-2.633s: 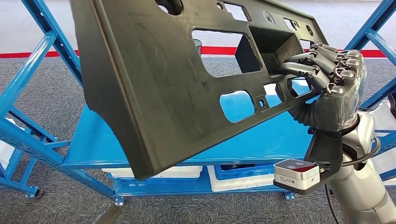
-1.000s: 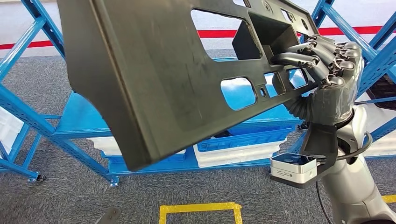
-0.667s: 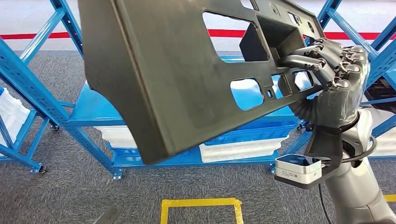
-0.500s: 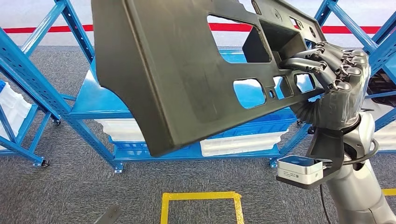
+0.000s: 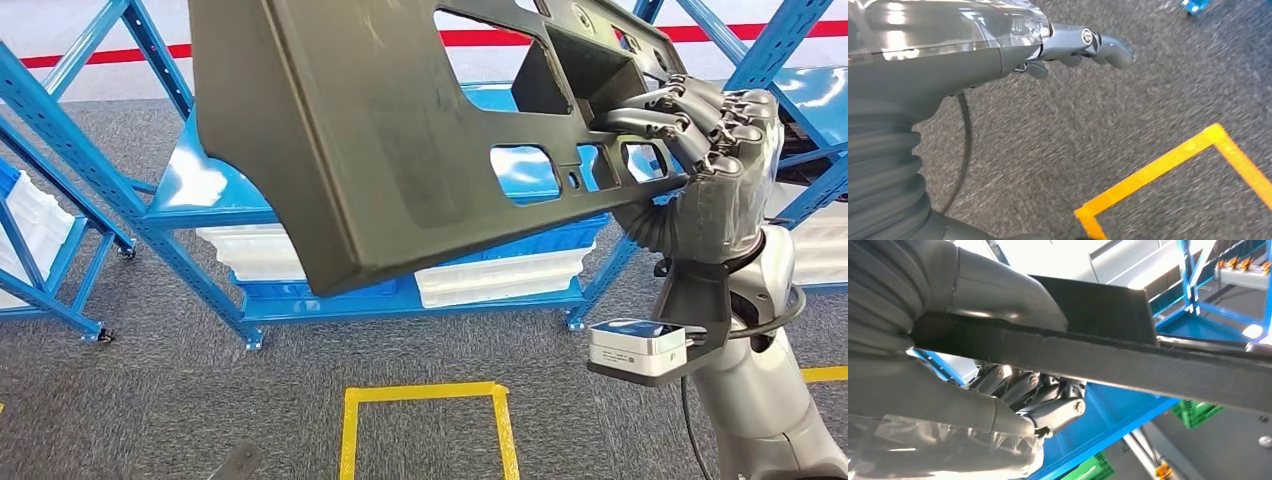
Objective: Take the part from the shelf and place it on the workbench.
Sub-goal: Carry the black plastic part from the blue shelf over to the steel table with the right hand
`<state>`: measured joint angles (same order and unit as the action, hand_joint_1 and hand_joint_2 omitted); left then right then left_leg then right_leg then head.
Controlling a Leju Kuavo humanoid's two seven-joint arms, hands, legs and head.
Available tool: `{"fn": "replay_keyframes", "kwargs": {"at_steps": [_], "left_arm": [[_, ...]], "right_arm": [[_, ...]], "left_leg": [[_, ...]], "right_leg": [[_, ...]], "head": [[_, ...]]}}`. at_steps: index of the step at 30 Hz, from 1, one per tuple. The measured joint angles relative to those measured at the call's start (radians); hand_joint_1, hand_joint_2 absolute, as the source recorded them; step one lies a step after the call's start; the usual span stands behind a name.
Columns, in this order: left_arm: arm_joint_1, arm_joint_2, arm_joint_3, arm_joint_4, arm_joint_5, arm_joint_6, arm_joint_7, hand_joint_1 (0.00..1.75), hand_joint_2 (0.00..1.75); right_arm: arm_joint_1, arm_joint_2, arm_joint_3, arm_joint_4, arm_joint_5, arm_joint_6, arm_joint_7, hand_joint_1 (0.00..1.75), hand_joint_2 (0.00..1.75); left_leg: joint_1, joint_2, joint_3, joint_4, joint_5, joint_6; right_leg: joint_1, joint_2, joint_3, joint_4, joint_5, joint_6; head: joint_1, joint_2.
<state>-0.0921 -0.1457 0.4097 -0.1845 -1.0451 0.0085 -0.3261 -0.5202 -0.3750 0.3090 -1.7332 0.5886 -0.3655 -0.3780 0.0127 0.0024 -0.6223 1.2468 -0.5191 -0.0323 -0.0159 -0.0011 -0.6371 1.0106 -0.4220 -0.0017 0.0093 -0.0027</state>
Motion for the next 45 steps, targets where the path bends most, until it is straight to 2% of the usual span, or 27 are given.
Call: {"fn": "replay_keyframes", "kwargs": {"at_steps": [1,3,4,6,8,10,11,12,14,16,18,20,22,24,26,27,29,31,33,35,37,38,40,42,43,44,45], "left_arm": [[-0.001,0.0,0.0,0.0,-0.001,0.0,0.0,0.0,1.75],[-0.004,0.0,0.0,-0.001,-0.002,0.0,0.002,0.0,1.75],[-0.005,0.0,0.0,-0.001,-0.002,0.001,0.002,0.0,1.75],[-0.005,0.0,0.0,-0.001,-0.003,0.0,0.004,0.0,1.75],[-0.006,0.0,0.001,-0.001,-0.003,0.0,0.005,0.0,1.75],[-0.009,0.0,0.002,-0.001,-0.003,0.0,0.005,0.0,1.75],[-0.009,0.001,0.002,-0.001,-0.003,0.0,0.005,0.0,1.75],[-0.009,0.001,0.002,-0.001,-0.004,0.0,0.005,0.0,1.75],[-0.009,0.001,0.002,-0.001,-0.004,0.0,0.005,0.0,1.75],[-0.01,0.001,0.002,-0.001,-0.005,0.0,0.005,0.0,1.75],[-0.01,0.001,0.002,-0.001,-0.005,0.0,0.005,0.0,1.75],[-0.011,0.001,0.002,-0.001,-0.005,0.0,0.005,0.0,1.75],[-0.008,0.004,0.002,-0.001,-0.006,0.0,0.005,0.0,1.75],[-0.006,0.006,0.001,-0.001,-0.006,-0.001,0.005,0.0,1.75],[-0.006,0.007,0.0,-0.001,-0.006,-0.003,0.005,0.0,1.75],[-0.006,0.008,0.0,-0.001,-0.006,-0.003,0.004,0.0,1.75],[-0.007,0.008,0.0,-0.001,-0.006,-0.004,0.002,0.0,1.75],[-0.008,0.008,0.0,-0.001,-0.006,-0.005,-0.001,0.0,1.75],[-0.011,0.008,0.0,-0.001,-0.006,-0.005,-0.009,0.0,1.75],[-0.013,0.008,0.0,-0.002,-0.007,-0.006,-0.023,0.0,1.75],[-0.011,0.008,0.001,-0.001,-0.008,-0.007,-0.034,0.0,1.75],[-0.011,0.008,0.001,-0.001,-0.009,-0.007,-0.037,0.0,1.75],[-0.011,0.008,0.002,-0.001,-0.007,-0.008,-0.04,0.0,1.75],[-0.01,0.009,0.002,-0.001,-0.005,-0.008,-0.04,0.0,1.75],[-0.01,0.009,0.003,-0.001,-0.005,-0.008,-0.04,0.0,1.75],[-0.009,0.009,0.003,-0.001,-0.005,-0.008,-0.04,0.0,1.75],[-0.009,0.009,0.003,-0.001,-0.005,-0.009,-0.04,0.0,1.75]], "right_arm": [[-0.002,0.0,0.0,0.0,0.0,0.0,0.0,1.75,1.75],[-0.008,0.0,-0.001,0.001,0.0,0.0,0.0,1.75,1.75],[-0.011,0.0,-0.001,0.002,0.0,-0.001,0.0,1.75,1.75],[-0.015,0.0,0.0,0.005,0.0,-0.001,0.0,1.75,1.75],[-0.016,0.0,0.0,0.01,0.0,-0.001,0.0,1.75,1.75],[-0.018,0.0,0.0,0.015,0.0,-0.001,0.0,1.75,1.75],[-0.018,0.0,0.0,0.017,0.0,-0.001,0.0,1.75,1.75],[-0.018,0.0,0.0,0.019,0.0,-0.001,0.0,1.75,1.75],[-0.019,0.0,0.001,0.022,0.0,-0.001,0.0,1.75,1.75],[-0.021,0.0,0.001,0.024,0.0,-0.002,0.0,1.75,1.75],[-0.025,0.001,0.0,0.024,0.0,-0.003,0.0,1.75,1.75],[-0.023,0.001,0.0,0.024,0.0,-0.004,0.0,1.75,1.75],[-0.014,0.003,0.0,0.025,-0.001,-0.005,0.0,1.75,1.75],[-0.008,0.006,0.001,0.025,-0.002,-0.006,0.0,1.75,1.75],[-0.005,0.008,0.001,0.025,-0.004,-0.009,-0.001,1.75,1.75],[-0.002,0.01,0.001,0.026,-0.005,-0.01,-0.001,1.75,1.75],[0.006,0.012,0.001,0.026,-0.005,-0.012,-0.002,1.75,1.75],[0.01,0.013,0.001,0.026,-0.005,-0.013,-0.002,1.75,1.75],[0.01,0.013,-0.001,0.025,-0.005,-0.015,-0.002,1.75,1.75],[0.01,0.014,-0.002,0.025,-0.005,-0.016,-0.004,1.75,1.75],[0.012,0.014,-0.002,0.025,-0.007,-0.017,-0.007,1.75,1.75],[0.013,0.014,-0.002,0.025,-0.009,-0.016,-0.008,1.75,1.75],[0.015,0.014,-0.003,0.025,-0.015,-0.015,-0.01,1.75,1.75],[0.021,0.014,-0.004,0.025,-0.024,-0.013,-0.012,1.75,1.75],[0.024,0.015,-0.004,0.025,-0.028,-0.012,-0.013,1.75,1.75],[0.027,0.015,-0.004,0.025,-0.033,-0.01,-0.014,1.75,1.75],[0.029,0.015,-0.005,0.025,-0.037,-0.007,-0.016,1.75,1.75]], "left_leg": [[0.001,0.0,0.057,-0.077,0.006,0.0],[-0.001,-0.002,0.142,-0.208,-0.02,0.002],[-0.004,-0.004,0.158,-0.239,-0.033,0.004],[-0.007,-0.003,0.15,-0.245,-0.025,0.017],[-0.006,0.002,0.128,-0.244,-0.003,0.035],[-0.007,0.005,0.096,-0.243,0.023,0.046],[-0.008,0.005,0.077,-0.242,0.037,0.047],[-0.01,0.006,0.058,-0.239,0.05,0.048],[-0.011,0.006,0.019,-0.231,0.072,0.046],[-0.012,0.006,-0.014,-0.221,0.091,0.041],[-0.014,0.005,-0.034,-0.213,0.108,0.032],[-0.014,0.004,-0.047,-0.211,0.129,0.022],[-0.011,0.003,-0.06,-0.203,0.123,0.011],[-0.007,0.001,-0.079,-0.14,0.045,0.004],[-0.005,0.001,-0.098,-0.018,-0.053,0.001],[-0.004,0.0,-0.1,0.039,-0.073,-0.001],[-0.001,0.001,-0.071,0.076,-0.04,-0.004],[0.004,0.0,0.014,-0.014,0.01,-0.006],[0.005,-0.001,0.116,-0.161,-0.012,-0.005],[0.001,-0.003,0.157,-0.235,-0.043,0.001],[0.0,-0.001,0.146,-0.237,-0.033,0.016],[0.0,0.001,0.139,-0.237,-0.024,0.025],[-0.001,0.006,0.12,-0.236,-0.007,0.037],[-0.002,0.007,0.101,-0.234,0.005,0.041],[-0.003,0.007,0.093,-0.231,0.01,0.041],[-0.003,0.008,0.086,-0.228,0.013,0.04],[-0.003,0.01,0.082,-0.225,0.015,0.039]], "right_leg": [[0.001,0.0,-0.011,0.002,0.009,0.005],[0.003,-0.001,-0.022,0.006,0.028,0.015],[0.003,-0.002,-0.025,0.005,0.038,0.021],[0.001,-0.004,-0.028,0.005,0.046,0.033],[-0.001,-0.003,-0.046,0.048,-0.011,0.041],[-0.002,-0.002,-0.081,0.166,-0.118,0.043],[-0.002,-0.002,-0.094,0.233,-0.153,0.043],[-0.002,-0.002,-0.098,0.284,-0.163,0.044],[-0.002,-0.002,-0.064,0.298,-0.117,0.043],[-0.001,-0.002,0.03,0.192,-0.077,0.036],[0.004,-0.002,0.125,0.055,-0.1,0.03],[0.009,-0.001,0.149,-0.003,-0.123,0.026],[0.003,-0.002,0.127,-0.004,-0.108,0.018],[-0.003,-0.004,0.1,-0.005,-0.086,0.007],[-0.003,-0.004,0.073,-0.005,-0.063,0.002],[-0.003,-0.004,0.059,-0.004,-0.051,0.002],[-0.004,-0.004,0.028,-0.002,-0.025,0.004],[-0.005,-0.004,0.0,0.003,-0.005,0.011],[-0.003,-0.004,-0.017,0.011,0.009,0.021],[-0.001,-0.005,-0.023,0.013,0.025,0.031],[-0.002,-0.005,-0.03,0.016,0.028,0.041],[-0.003,-0.004,-0.04,0.036,0.01,0.044],[-0.003,-0.003,-0.083,0.138,-0.063,0.047],[-0.003,-0.002,-0.124,0.267,-0.125,0.048],[-0.004,-0.002,-0.125,0.295,-0.133,0.048],[-0.004,-0.003,-0.108,0.285,-0.124,0.047],[-0.003,-0.005,-0.072,0.235,-0.1,0.046]], "head": [[0.0,0.0],[0.0,0.0],[0.0,0.0],[0.0,0.0],[0.003,0.0],[0.007,0.0],[0.009,0.0],[0.01,0.0],[0.012,0.0],[0.014,0.0],[0.016,0.0],[0.016,0.0],[0.014,0.0],[0.008,0.0],[0.001,0.0],[-0.001,0.0],[-0.003,0.0],[-0.004,0.0],[-0.004,0.0],[-0.002,0.0],[0.0,0.0],[0.001,0.0],[0.006,0.0],[0.01,0.0],[0.011,0.0],[0.012,0.0],[0.014,0.0]]}}
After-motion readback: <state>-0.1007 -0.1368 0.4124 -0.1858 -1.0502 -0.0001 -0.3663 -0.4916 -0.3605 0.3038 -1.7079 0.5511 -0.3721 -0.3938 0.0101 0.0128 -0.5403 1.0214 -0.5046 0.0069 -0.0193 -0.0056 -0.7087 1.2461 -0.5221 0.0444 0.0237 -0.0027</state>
